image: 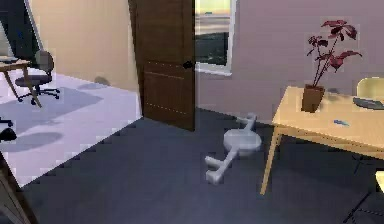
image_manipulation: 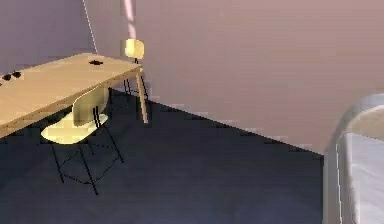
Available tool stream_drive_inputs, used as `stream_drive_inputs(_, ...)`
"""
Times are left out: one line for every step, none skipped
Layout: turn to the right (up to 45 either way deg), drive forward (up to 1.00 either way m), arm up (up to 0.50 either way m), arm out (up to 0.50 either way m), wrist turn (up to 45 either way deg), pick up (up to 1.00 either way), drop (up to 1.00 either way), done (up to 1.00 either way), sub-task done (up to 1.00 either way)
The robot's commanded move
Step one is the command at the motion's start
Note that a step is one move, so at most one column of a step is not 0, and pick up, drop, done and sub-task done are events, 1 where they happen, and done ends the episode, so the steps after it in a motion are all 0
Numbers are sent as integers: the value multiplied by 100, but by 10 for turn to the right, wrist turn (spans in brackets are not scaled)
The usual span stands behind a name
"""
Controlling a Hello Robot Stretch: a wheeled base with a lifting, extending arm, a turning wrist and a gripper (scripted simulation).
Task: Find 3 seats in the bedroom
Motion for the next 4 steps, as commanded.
stream_drive_inputs(-180,0,0,0,0,0,0,0,0)
stream_drive_inputs(-30,0,0,0,0,0,0,0,0)
stream_drive_inputs(0,85,0,0,0,0,0,0,0)
stream_drive_inputs(-180,0,0,0,0,0,0,0,0)
